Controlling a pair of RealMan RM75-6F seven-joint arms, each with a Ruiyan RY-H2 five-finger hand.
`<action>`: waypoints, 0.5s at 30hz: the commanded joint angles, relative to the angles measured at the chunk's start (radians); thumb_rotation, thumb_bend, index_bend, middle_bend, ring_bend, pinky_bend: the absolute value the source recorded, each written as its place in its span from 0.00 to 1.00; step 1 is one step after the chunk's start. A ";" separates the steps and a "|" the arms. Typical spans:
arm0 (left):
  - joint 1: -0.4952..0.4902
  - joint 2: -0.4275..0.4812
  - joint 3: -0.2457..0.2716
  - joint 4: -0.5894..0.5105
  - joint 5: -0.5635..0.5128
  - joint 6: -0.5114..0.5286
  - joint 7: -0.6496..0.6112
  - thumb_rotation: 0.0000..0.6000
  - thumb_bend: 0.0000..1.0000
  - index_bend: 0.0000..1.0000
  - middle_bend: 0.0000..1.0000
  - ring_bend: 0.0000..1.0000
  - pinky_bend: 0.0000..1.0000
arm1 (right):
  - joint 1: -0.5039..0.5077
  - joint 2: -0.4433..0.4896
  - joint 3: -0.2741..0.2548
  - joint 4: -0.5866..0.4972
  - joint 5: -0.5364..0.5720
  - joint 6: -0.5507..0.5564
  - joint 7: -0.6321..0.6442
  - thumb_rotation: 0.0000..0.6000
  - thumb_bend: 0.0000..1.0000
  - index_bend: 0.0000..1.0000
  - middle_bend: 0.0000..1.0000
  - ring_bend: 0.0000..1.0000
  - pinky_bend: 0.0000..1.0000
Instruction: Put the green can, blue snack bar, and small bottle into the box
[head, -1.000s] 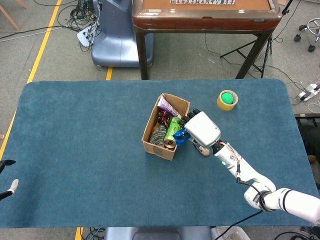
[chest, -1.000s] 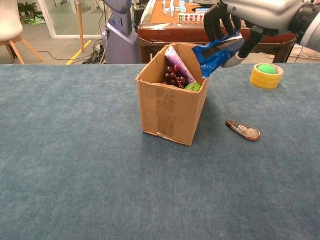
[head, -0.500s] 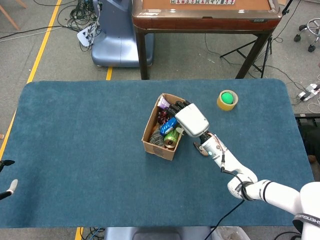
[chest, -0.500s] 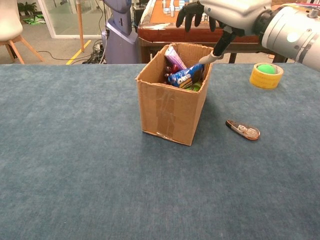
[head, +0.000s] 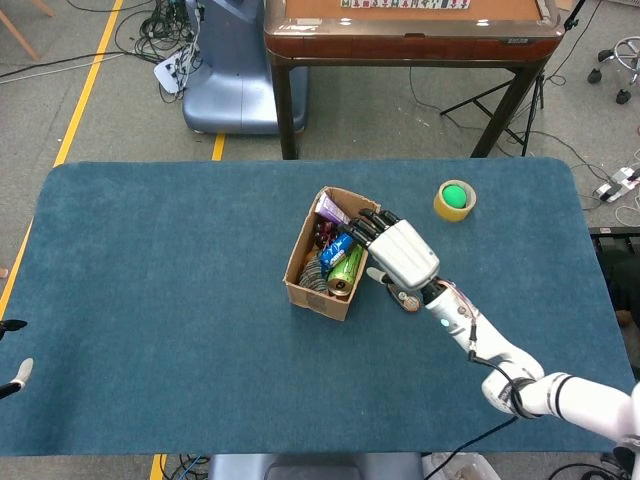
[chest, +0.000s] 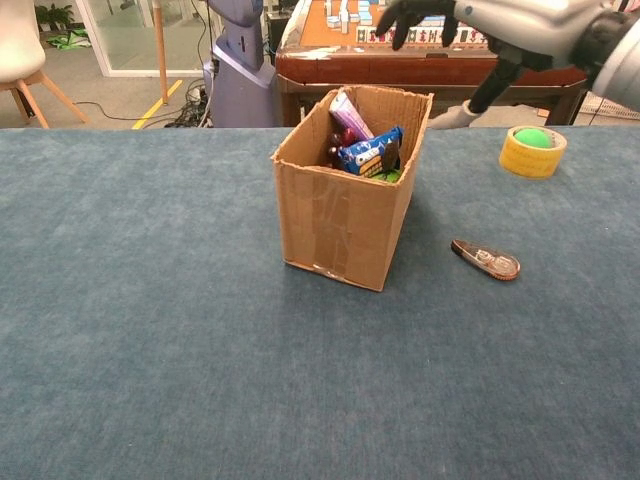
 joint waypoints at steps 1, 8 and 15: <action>-0.001 -0.002 0.000 0.000 0.000 -0.001 0.005 1.00 0.31 0.29 0.32 0.27 0.45 | -0.050 0.063 -0.048 -0.054 -0.028 0.029 -0.019 1.00 0.00 0.31 0.36 0.27 0.37; -0.006 -0.008 0.001 0.001 -0.006 -0.010 0.021 1.00 0.31 0.29 0.32 0.27 0.45 | -0.129 0.139 -0.109 -0.093 0.003 0.024 -0.072 1.00 0.07 0.34 0.45 0.37 0.44; -0.009 -0.011 0.003 0.001 -0.010 -0.020 0.036 1.00 0.31 0.29 0.32 0.27 0.45 | -0.184 0.166 -0.131 -0.077 0.062 0.000 -0.064 1.00 0.26 0.44 0.70 0.62 0.67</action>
